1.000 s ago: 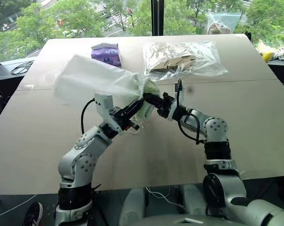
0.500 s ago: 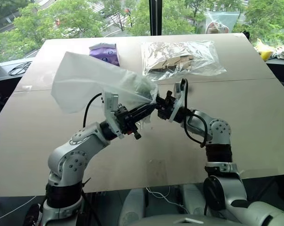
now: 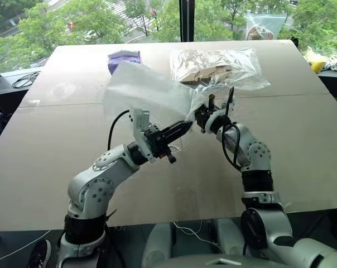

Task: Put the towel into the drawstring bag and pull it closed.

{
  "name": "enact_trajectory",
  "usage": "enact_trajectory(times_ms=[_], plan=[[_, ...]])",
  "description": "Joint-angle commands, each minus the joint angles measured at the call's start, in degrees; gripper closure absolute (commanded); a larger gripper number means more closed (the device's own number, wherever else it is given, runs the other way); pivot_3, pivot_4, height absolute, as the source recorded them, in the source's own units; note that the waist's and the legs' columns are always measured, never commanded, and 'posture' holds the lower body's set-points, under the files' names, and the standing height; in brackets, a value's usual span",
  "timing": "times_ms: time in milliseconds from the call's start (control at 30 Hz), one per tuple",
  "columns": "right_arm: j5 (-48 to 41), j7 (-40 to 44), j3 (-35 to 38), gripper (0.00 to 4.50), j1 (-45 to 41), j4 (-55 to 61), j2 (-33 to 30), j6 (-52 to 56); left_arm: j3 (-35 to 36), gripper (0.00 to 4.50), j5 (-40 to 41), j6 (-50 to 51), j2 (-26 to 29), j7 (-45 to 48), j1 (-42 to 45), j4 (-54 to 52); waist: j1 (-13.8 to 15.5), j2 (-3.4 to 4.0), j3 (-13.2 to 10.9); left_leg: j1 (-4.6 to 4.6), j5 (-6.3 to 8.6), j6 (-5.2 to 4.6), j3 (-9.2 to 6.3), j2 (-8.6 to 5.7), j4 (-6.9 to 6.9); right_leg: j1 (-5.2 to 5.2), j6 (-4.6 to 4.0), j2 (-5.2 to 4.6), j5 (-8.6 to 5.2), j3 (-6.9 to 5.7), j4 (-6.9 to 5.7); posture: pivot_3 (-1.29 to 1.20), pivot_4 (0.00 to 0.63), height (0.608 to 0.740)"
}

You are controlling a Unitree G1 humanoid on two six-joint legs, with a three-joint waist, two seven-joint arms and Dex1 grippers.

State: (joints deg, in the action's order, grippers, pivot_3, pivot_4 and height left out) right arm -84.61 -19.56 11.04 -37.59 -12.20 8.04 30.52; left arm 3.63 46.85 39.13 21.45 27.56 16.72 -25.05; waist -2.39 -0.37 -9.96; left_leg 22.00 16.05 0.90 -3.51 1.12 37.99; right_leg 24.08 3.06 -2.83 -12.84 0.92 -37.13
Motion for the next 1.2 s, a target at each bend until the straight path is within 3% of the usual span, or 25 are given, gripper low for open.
enact_trajectory(times_ms=[33, 100, 133, 333, 400, 800, 1067, 1200], plan=[[2.1, -0.6, -0.4, 4.47, -5.7, 2.6, 10.4, -4.8, -0.5, 4.50, -8.3, -7.7, 0.1, -0.8, 2.1, 2.6, -0.2, 0.01, 0.0, 0.00, 0.00, 0.00, 0.00, 0.00, 0.00, 0.00, 0.00, 0.00, 0.00, 0.00, 0.01, 0.00, 0.150, 0.740], [2.8, -0.3, -1.7, 4.47, -5.0, 2.9, 9.2, -4.6, -1.2, 4.50, -13.2, -11.6, 0.7, -0.5, 3.0, 5.3, -0.3, 0.01, 0.0, -0.03, 0.00, 0.00, 0.05, 0.01, -0.05, 0.01, -0.01, 0.02, 0.00, 0.07, 0.02, 0.00, 0.150, 0.740], [3.4, 0.2, -2.7, 3.61, -4.6, 3.3, 8.5, -4.0, -1.5, 4.50, -15.4, -13.8, 0.9, -0.4, 3.7, 6.7, -0.3, 0.01, 0.0, -0.04, 0.00, 0.00, 0.05, 0.02, -0.14, 0.04, -0.01, 0.03, 0.00, 0.07, 0.03, 0.00, 0.150, 0.740], [8.2, 1.6, -6.1, 0.56, -4.0, 4.0, 6.2, -3.3, -0.8, 4.50, -20.4, -18.3, -1.2, -2.0, 5.8, 11.2, 0.0, 0.01, 0.0, 0.03, -0.01, 0.01, 0.08, 0.04, -0.46, 0.17, -0.02, 0.02, 0.01, 0.08, 0.22, 0.00, 0.150, 0.740], [10.1, 2.5, -7.5, 0.03, -4.0, 4.4, 4.9, -2.1, -0.1, 4.50, -20.6, -18.6, -1.8, -2.4, 6.3, 12.0, 0.0, 0.01, 0.0, 0.06, -0.01, 0.01, 0.10, 0.04, -0.47, 0.17, -0.01, -0.01, 0.01, 0.08, 0.27, 0.00, 0.150, 0.740], [23.4, 13.2, -15.3, 0.03, -1.3, 11.0, -6.6, 14.1, 4.6, 4.50, -17.1, -16.9, -4.5, -4.1, 8.7, 13.0, 0.2, -0.01, 0.0, 0.09, -0.01, 0.01, 0.06, 0.03, -0.52, 0.19, -0.01, -0.03, 0.01, 0.01, 0.27, 0.00, 0.150, 0.740], [30.0, 20.6, -12.9, 0.03, 0.3, 12.8, -12.6, 15.2, 5.1, 4.50, -16.2, -15.9, -4.7, -4.1, 7.9, 12.3, 0.0, -0.01, 0.0, 0.06, -0.01, 0.01, 0.05, 0.00, -0.50, 0.19, -0.01, -0.04, 0.01, 0.01, 0.25, 0.00, 0.150, 0.740], [32.7, 22.4, -13.4, 0.03, 1.2, 12.9, -12.8, 16.4, 5.8, 4.50, -15.4, -15.1, -5.1, -4.5, 7.5, 11.7, -0.1, -0.02, 0.0, 0.05, -0.01, 0.01, 0.06, 0.00, -0.50, 0.19, -0.01, -0.03, 0.02, 0.02, 0.24, 0.00, 0.150, 0.740]])
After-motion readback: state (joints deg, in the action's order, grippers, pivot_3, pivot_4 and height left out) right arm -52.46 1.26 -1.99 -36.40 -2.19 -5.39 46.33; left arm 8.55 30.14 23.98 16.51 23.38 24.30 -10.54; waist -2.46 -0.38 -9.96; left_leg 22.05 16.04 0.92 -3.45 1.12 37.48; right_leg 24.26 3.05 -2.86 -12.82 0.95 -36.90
